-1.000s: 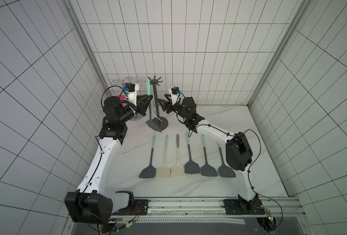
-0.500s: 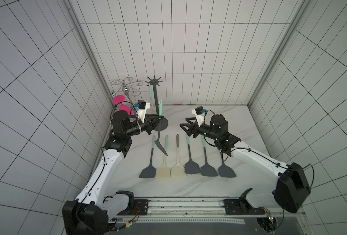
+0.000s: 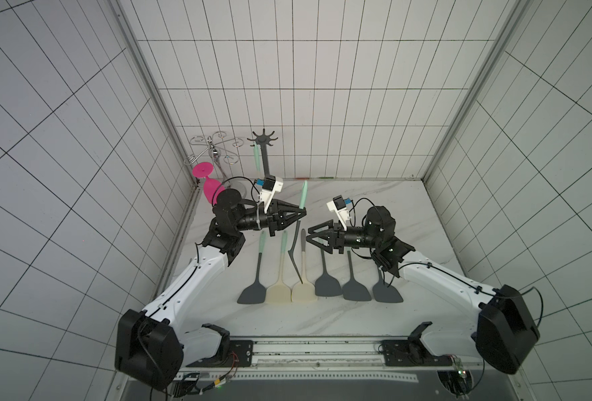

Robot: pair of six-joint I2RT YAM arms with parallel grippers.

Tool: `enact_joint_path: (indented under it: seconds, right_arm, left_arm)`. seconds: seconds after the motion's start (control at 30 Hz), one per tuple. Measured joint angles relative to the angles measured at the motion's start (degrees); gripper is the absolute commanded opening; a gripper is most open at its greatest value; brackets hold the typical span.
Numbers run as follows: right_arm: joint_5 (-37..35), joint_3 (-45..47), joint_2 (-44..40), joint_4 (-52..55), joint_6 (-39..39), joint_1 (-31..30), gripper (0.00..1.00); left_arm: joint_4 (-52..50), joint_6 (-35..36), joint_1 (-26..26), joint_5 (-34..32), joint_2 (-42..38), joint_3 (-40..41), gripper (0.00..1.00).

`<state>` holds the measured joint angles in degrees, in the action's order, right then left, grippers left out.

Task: Take the spatula off the kitchen utensil rack
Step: Place the spatula at the center of the board.

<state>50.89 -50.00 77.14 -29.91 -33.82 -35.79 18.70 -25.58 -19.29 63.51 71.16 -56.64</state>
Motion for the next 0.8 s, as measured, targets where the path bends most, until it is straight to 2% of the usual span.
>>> enact_joint_path:
  seconds: [0.23,0.43,0.67,0.8]
  right_arm:
    - [0.96,-0.04,4.37,-6.91,-5.29,-1.01,0.57]
    - [0.39,-0.04,4.81,-10.14,-7.26,-1.01,0.51]
    - [-2.1,0.87,4.31,-9.6,-5.79,-0.94,0.54]
    - [-5.68,3.19,-0.79,-3.45,-0.66,-0.55,0.56]
  left_arm:
    - [13.84,-9.31,-2.36,-1.11,1.01,2.47,0.0]
    - [21.7,-14.47,-3.52,-3.85,2.91,3.98,0.0]
    - [26.95,-17.81,-3.69,-5.38,5.66,5.05,0.0]
    - [27.12,-18.36,-3.67,-5.44,6.56,5.51,0.0]
